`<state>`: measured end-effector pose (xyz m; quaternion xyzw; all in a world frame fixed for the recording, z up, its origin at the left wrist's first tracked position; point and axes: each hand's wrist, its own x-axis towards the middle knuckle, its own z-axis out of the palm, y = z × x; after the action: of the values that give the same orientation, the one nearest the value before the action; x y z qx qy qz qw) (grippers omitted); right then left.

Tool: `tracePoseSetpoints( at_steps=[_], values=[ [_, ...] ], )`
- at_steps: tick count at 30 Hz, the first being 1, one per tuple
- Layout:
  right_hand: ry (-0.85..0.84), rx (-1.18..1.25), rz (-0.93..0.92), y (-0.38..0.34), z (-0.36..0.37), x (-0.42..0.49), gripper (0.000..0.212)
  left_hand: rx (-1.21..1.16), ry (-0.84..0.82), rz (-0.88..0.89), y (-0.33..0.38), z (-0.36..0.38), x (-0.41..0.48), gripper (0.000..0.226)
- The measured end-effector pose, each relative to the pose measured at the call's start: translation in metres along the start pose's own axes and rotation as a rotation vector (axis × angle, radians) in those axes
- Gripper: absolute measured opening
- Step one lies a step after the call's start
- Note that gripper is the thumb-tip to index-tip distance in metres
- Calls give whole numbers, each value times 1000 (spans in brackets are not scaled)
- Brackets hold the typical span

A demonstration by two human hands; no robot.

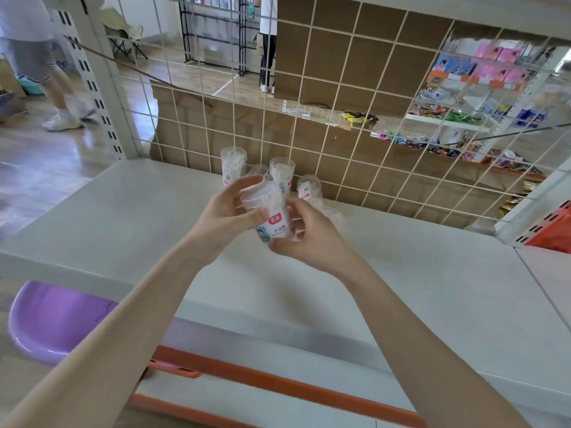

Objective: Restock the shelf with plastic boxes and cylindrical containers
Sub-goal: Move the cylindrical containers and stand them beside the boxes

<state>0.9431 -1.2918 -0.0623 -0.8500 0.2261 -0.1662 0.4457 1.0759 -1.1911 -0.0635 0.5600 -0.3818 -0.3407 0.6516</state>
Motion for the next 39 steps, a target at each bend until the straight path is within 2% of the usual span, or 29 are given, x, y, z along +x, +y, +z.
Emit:
tracePoseSetpoints(
  at_steps=[2,5,8,10,12,15,18,21,23,28,33,39],
  values=[
    [49,-20,-4,2,8,-2,55,-3,-15,20,-1,1,-2,57],
    [141,-70,-35,4,17,-7,53,120,40,19,-1,8,-3,58],
    [131,-130,-100,3,17,-10,48,280,108,38,-3,11,-2,51],
    [134,-208,-135,6,6,-9,52,325,112,43,-9,10,-1,51],
    [226,-244,-93,12,-12,-7,59,357,126,11,-16,7,0,54],
    [375,-217,40,27,-38,-3,50,411,172,-39,-30,5,1,66],
    [329,-197,163,45,-45,-1,51,501,186,-35,-42,9,0,71],
    [229,-162,220,60,-36,-2,66,548,172,-26,-52,15,0,71],
    [251,-132,213,65,-30,-2,69,555,165,-19,-54,20,0,72],
    [349,-196,162,69,-22,-1,56,531,200,-28,-56,26,-5,75],
    [387,-197,130,66,-29,-15,59,507,248,-67,-50,38,-13,71],
    [433,-160,130,67,-67,-79,67,562,154,-7,-37,97,-34,63]
  ],
)
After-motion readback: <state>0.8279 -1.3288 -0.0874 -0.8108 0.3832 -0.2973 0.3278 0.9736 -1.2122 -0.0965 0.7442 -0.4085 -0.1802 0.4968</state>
